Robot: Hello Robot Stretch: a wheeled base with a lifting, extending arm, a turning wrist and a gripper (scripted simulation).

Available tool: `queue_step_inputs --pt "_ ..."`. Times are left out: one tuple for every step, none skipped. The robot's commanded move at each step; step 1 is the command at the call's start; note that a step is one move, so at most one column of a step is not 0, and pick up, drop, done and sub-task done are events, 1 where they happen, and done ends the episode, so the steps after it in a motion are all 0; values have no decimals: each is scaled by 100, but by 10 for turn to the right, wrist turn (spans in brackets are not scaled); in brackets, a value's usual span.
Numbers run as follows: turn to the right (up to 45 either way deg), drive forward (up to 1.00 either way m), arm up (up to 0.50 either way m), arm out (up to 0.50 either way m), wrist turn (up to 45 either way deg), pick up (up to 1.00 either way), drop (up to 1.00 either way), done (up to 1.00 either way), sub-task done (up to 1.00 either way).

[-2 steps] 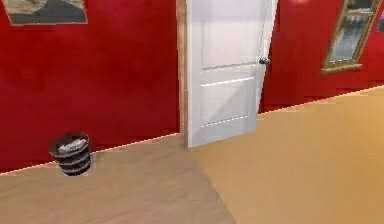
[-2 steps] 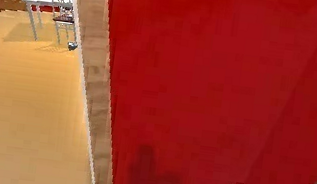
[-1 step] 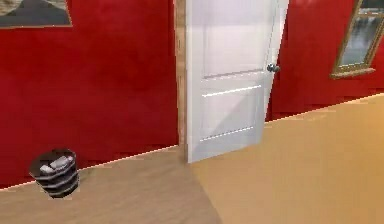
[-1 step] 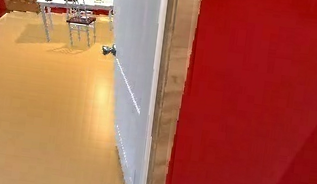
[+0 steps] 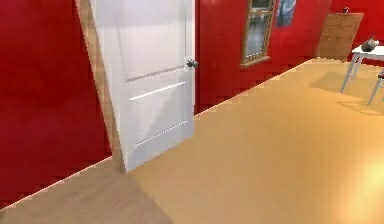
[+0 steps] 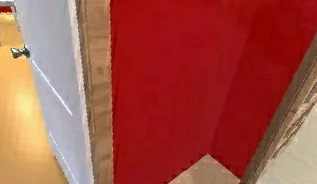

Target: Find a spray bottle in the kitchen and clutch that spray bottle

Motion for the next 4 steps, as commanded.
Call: queue_step_inputs --pt "0 45 0 0 0 0 0 0 0" --pt "450 0 0 0 0 0 0 0 0" --pt "0 100 0 0 0 0 0 0 0" --pt "0 50 0 0 0 0 0 0 0"
